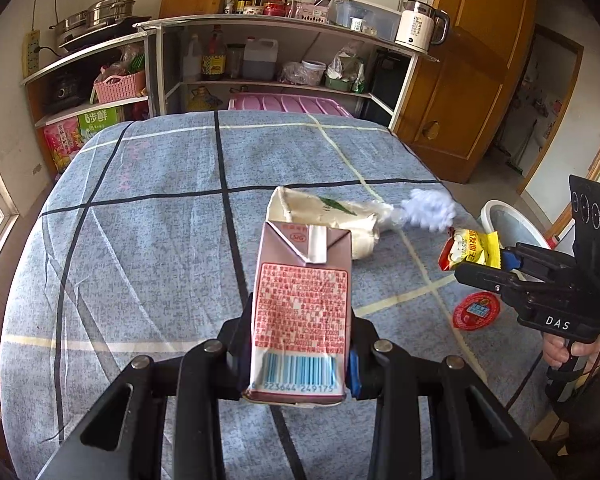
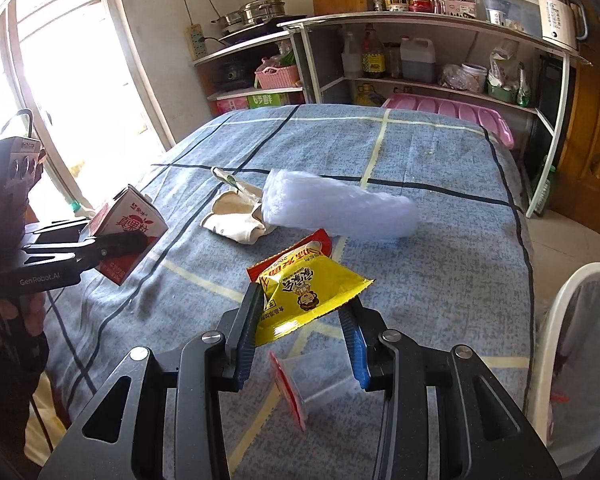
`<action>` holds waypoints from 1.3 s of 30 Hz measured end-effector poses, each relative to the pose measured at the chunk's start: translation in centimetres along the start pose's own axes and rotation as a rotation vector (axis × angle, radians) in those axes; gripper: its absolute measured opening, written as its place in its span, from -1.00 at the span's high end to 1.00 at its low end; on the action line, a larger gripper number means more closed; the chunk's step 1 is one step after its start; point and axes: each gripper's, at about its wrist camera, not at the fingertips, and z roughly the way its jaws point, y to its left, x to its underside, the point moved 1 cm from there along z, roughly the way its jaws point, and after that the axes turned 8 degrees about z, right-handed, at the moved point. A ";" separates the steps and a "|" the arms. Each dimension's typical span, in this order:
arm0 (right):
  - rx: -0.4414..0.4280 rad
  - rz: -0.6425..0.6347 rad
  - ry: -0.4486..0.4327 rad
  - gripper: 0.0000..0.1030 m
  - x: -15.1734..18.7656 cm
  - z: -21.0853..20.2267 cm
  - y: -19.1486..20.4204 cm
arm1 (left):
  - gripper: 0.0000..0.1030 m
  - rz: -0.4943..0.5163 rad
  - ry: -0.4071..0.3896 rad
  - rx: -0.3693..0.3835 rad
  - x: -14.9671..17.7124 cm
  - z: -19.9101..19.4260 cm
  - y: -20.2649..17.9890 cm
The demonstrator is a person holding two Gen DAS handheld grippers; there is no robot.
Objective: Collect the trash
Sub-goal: 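Carry the pink carton and yellow bag over the white bin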
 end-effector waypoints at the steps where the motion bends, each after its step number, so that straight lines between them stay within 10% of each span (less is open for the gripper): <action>1: 0.002 0.002 -0.010 0.23 0.0 -0.5 -0.1 | 0.29 0.006 -0.007 -0.001 -0.2 -0.2 -0.4; 39: 0.257 0.249 -0.194 0.23 4.4 -14.7 -15.7 | 0.29 0.309 -0.028 0.221 -7.5 4.5 -23.3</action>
